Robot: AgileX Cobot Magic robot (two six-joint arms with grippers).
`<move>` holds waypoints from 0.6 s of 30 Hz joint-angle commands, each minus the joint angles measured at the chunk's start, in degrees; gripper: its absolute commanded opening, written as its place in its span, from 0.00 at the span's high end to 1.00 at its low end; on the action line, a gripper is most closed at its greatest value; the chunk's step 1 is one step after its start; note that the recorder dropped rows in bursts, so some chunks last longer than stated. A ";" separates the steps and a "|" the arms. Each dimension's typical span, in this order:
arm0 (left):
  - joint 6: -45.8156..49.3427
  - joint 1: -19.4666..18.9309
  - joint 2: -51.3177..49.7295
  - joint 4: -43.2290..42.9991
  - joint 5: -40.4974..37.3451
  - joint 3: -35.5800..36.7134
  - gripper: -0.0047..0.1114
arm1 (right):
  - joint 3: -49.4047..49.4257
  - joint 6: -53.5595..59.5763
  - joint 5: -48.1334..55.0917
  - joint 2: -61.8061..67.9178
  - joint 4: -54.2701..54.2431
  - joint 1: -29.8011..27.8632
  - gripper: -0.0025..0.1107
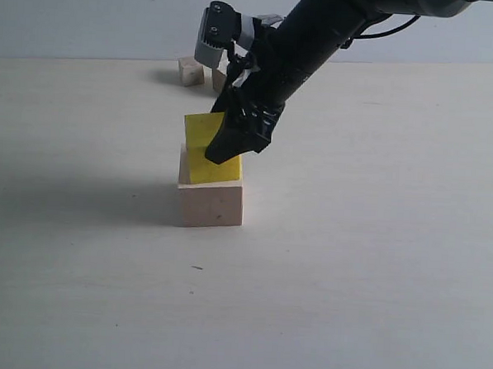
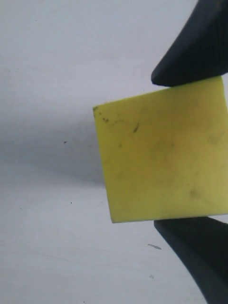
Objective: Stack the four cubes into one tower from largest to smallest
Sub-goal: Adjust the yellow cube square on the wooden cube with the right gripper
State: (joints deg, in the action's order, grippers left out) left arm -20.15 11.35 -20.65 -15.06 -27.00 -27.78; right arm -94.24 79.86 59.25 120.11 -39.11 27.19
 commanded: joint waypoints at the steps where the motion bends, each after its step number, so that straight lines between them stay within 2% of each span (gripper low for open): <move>1: 0.14 0.01 0.23 0.54 0.74 0.31 0.96 | 0.24 -1.63 -1.12 -0.11 -0.61 -0.14 0.36; 18: 0.14 0.01 0.23 0.54 0.74 0.31 0.96 | 0.24 -3.35 -0.48 -0.11 -0.98 -0.14 0.36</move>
State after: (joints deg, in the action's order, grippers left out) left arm -20.15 11.35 -20.65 -15.06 -27.00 -27.78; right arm -94.24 76.76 58.53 120.11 -39.11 27.19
